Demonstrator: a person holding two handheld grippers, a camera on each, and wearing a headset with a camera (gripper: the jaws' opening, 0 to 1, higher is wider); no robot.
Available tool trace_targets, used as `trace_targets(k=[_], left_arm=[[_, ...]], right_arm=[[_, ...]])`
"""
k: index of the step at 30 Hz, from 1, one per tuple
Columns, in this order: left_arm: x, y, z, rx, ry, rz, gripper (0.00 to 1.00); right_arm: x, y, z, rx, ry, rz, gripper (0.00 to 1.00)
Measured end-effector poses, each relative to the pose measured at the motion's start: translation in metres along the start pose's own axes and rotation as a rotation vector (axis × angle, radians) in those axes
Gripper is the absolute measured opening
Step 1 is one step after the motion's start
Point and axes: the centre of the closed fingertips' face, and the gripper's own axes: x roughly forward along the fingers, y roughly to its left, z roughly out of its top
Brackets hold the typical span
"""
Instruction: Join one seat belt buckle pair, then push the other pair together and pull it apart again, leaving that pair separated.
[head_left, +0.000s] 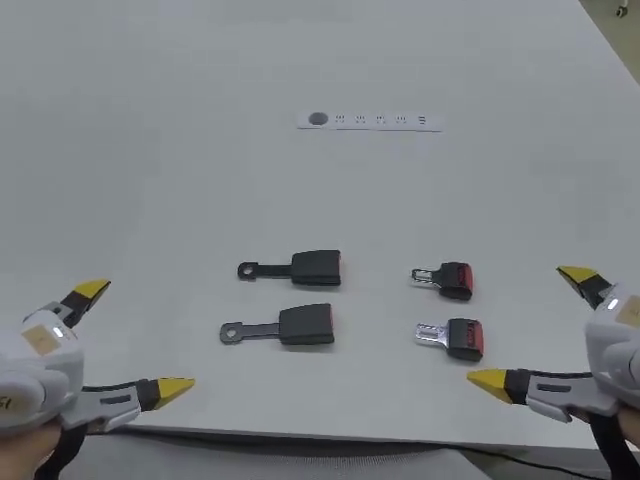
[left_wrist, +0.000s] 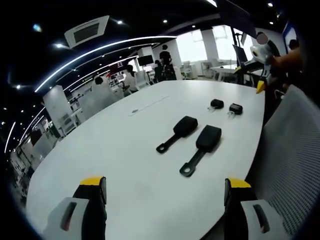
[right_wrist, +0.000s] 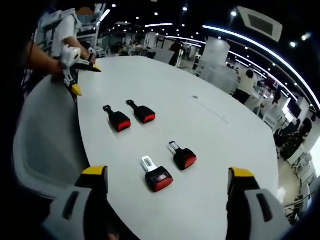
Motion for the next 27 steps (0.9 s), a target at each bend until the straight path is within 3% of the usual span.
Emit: trace_targets(k=[8, 14, 16, 19, 22, 25, 27], left_arm=[[-0.001, 0.001, -0.004, 0.009, 0.028, 0.008, 1.0], [-0.002, 0.003, -0.004, 0.018, 0.034, 0.013, 0.98], [-0.003, 0.002, -0.007, 0.016, 0.064, 0.008, 0.93], [-0.001, -0.004, -0.011, 0.032, 0.091, -0.028, 0.92], [0.0, -0.01, -0.011, 0.107, 0.115, -0.069, 0.91], [0.004, -0.015, -0.015, 0.164, 0.187, -0.122, 0.84], [0.012, -0.017, -0.004, 0.166, 0.159, -0.136, 0.87]], right_arm=[[-0.002, 0.001, -0.006, -0.008, 0.011, -0.001, 1.0], [-0.003, 0.001, -0.011, 0.021, 0.036, 0.014, 0.91], [-0.005, -0.002, -0.011, 0.019, 0.045, 0.001, 0.87], [-0.006, -0.004, -0.008, 0.008, 0.029, 0.012, 0.86], [-0.005, 0.0, -0.011, 0.05, 0.044, 0.057, 0.83], [-0.002, 0.003, -0.021, -0.03, 0.106, 0.078, 0.82], [0.001, 0.007, -0.022, -0.048, 0.107, 0.103, 0.81]])
